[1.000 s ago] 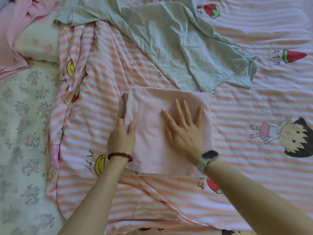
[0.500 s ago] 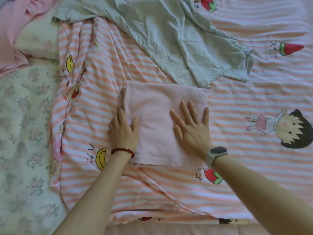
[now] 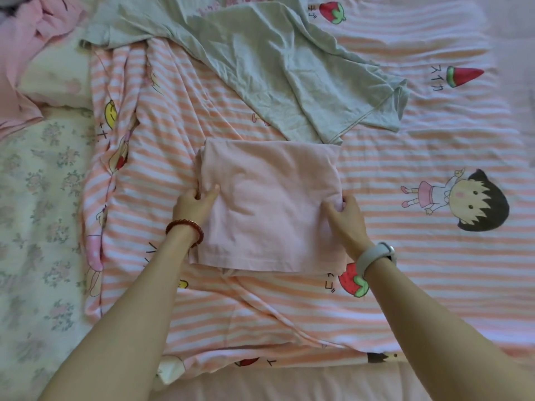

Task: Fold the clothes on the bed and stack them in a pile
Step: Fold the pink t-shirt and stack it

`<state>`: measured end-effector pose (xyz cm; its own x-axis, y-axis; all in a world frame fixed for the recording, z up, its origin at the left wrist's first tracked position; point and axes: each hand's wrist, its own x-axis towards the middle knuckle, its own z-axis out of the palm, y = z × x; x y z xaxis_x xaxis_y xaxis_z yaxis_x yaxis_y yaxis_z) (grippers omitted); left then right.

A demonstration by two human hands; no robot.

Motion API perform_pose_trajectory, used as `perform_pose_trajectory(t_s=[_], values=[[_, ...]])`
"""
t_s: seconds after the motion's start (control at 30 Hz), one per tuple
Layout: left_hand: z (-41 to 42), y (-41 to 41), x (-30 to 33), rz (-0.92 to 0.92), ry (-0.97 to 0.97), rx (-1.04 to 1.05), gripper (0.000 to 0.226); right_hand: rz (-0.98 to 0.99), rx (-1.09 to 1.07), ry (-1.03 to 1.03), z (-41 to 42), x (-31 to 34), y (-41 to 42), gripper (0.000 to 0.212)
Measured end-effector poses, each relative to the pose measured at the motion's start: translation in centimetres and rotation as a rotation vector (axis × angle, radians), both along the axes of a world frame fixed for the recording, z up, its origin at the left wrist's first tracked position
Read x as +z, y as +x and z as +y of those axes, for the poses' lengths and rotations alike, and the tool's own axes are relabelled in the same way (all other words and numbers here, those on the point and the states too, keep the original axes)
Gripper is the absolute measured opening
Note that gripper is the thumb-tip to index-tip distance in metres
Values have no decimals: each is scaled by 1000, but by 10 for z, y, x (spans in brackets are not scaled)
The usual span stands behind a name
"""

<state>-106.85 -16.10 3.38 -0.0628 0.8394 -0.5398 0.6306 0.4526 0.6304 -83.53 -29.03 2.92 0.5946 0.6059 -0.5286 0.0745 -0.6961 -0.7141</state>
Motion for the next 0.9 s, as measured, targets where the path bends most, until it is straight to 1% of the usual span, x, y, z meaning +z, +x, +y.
perform_pose_trajectory(t_s=[0.07, 0.13, 0.2, 0.27, 0.33, 0.43, 0.53, 0.67, 0.77, 0.87, 0.9], values=[[-9, 8, 3, 30, 80, -66, 41, 76, 1, 47, -1, 2, 1, 30], [-21, 15, 6, 48, 149, -78, 39, 94, -3, 107, -7, 6, 0, 28], [-30, 17, 15, 36, 243, -71, 35, 47, -8, 170, -15, 13, -2, 20], [-41, 14, 27, -14, 344, -60, 29, -16, -10, 202, -29, 22, -5, 8], [-59, 9, 42, -72, 386, -57, 23, -28, -18, 235, -49, 37, -9, 6], [-101, -3, 62, -74, 358, -62, 23, -14, -17, 268, -94, 67, -19, 10], [-153, -12, 79, -159, 255, -28, 21, -1, -7, 256, -148, 93, -28, 20], [-227, -13, 93, -185, 160, 4, 9, 25, -56, 198, -223, 112, -31, 27], [-271, 4, 102, -198, 100, 1, 6, -4, -112, 167, -273, 124, -23, 28], [-301, 37, 112, -200, 95, -58, 9, -8, -157, 115, -314, 132, -2, 24], [-309, 50, 115, -203, 102, -80, 9, -15, -182, 90, -327, 134, 7, 27]])
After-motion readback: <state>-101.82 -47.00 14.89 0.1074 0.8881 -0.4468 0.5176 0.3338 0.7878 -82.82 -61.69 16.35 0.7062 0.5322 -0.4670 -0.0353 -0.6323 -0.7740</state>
